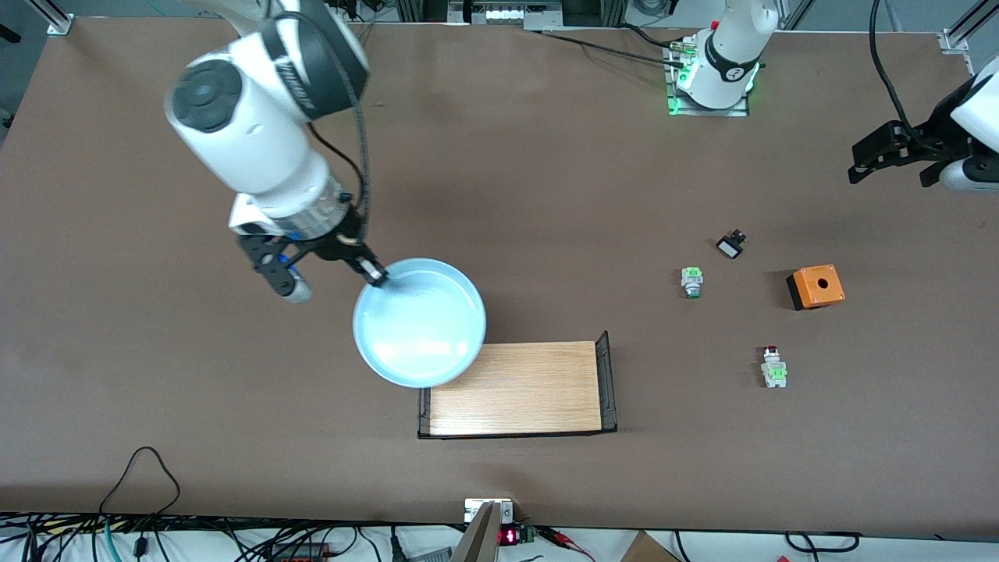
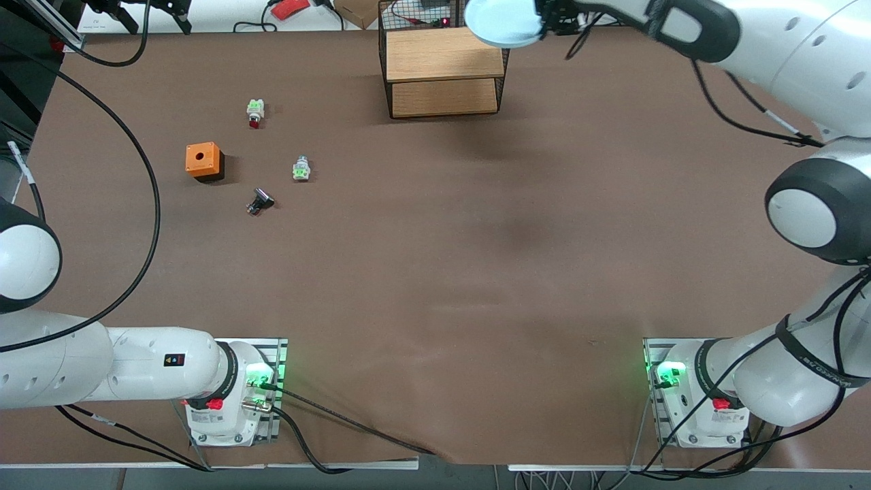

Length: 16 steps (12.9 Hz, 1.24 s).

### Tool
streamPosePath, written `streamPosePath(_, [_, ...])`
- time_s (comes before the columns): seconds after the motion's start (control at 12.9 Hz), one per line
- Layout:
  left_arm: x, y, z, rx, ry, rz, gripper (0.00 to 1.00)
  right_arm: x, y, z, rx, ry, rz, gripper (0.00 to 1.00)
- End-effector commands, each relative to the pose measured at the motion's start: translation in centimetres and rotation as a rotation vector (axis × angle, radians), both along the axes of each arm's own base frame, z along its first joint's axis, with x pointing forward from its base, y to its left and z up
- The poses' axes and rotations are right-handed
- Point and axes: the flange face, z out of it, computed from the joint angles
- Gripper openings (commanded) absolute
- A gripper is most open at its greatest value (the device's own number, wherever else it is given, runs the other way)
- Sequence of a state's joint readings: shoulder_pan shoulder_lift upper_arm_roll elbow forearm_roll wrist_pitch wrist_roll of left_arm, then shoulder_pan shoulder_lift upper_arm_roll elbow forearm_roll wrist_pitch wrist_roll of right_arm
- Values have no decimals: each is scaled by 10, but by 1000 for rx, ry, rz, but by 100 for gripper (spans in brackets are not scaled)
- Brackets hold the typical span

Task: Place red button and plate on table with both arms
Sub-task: 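Lift the plate off the wooden tray and carry it with the right gripper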

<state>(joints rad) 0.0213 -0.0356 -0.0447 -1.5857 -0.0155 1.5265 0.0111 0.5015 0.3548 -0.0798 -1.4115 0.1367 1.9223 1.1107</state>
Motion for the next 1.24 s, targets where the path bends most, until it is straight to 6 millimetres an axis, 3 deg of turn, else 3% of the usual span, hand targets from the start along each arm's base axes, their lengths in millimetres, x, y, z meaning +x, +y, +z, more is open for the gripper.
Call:
streamPosePath(0.0, [-5,3,10,31,-18,9,100,-3,-68,4,-27,67,142,0])
streamPosePath(0.15, [-6,3,8,32,-6,25,100,1,-111,2,-38,98,209,0])
streamPosePath(0.46, [-6,3,6,33,-3,45,100,-8,-165,-23,-43,164,290,0])
streamPosePath(1.16, [4,8,9,18,-56,43,100,-35,-288,-136,-82,253,451,0])
